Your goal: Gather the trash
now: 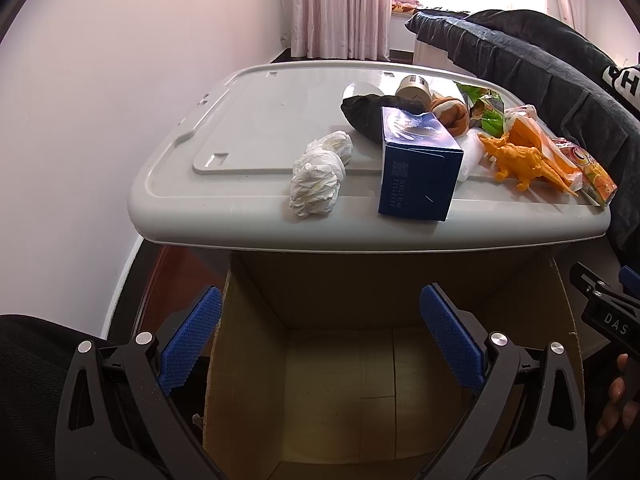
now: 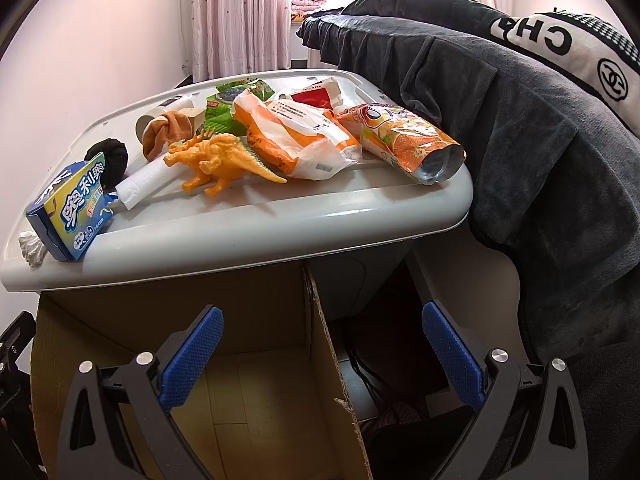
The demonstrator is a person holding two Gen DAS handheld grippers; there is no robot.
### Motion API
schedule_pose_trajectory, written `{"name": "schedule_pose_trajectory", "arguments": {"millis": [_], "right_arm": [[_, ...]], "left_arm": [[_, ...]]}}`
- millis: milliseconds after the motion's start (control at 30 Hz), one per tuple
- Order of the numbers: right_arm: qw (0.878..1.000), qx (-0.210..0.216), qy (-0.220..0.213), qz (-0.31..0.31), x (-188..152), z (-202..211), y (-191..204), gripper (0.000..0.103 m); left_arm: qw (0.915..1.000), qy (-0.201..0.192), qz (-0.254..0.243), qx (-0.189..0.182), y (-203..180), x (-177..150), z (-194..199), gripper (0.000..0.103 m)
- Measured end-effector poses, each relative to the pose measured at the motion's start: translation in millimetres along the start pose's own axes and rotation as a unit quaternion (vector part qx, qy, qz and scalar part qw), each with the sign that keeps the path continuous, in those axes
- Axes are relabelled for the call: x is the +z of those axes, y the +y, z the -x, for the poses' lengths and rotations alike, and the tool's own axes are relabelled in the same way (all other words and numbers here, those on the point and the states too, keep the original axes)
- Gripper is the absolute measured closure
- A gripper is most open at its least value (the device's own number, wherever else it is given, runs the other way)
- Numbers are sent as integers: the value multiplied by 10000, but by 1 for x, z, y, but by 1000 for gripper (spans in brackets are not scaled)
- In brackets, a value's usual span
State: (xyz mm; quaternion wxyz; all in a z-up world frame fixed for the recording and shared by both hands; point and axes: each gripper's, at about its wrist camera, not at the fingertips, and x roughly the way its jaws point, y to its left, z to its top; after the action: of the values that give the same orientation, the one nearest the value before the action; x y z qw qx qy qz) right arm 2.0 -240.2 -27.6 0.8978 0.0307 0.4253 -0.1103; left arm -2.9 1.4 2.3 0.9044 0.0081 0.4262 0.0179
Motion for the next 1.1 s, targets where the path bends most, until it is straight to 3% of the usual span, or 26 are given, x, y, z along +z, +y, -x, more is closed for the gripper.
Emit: {"name": "schedule_pose_trajectory", "arguments": {"millis": [700, 1100], "right_arm": [[10000, 8, -2, -3, -1, 0, 0, 5], [9995, 154, 5, 271, 27, 11, -2, 5]], "left_arm": [[10000, -81, -21, 27, -2, 2, 3, 6], [9999, -67, -90, -11, -6, 1, 4, 6]]}}
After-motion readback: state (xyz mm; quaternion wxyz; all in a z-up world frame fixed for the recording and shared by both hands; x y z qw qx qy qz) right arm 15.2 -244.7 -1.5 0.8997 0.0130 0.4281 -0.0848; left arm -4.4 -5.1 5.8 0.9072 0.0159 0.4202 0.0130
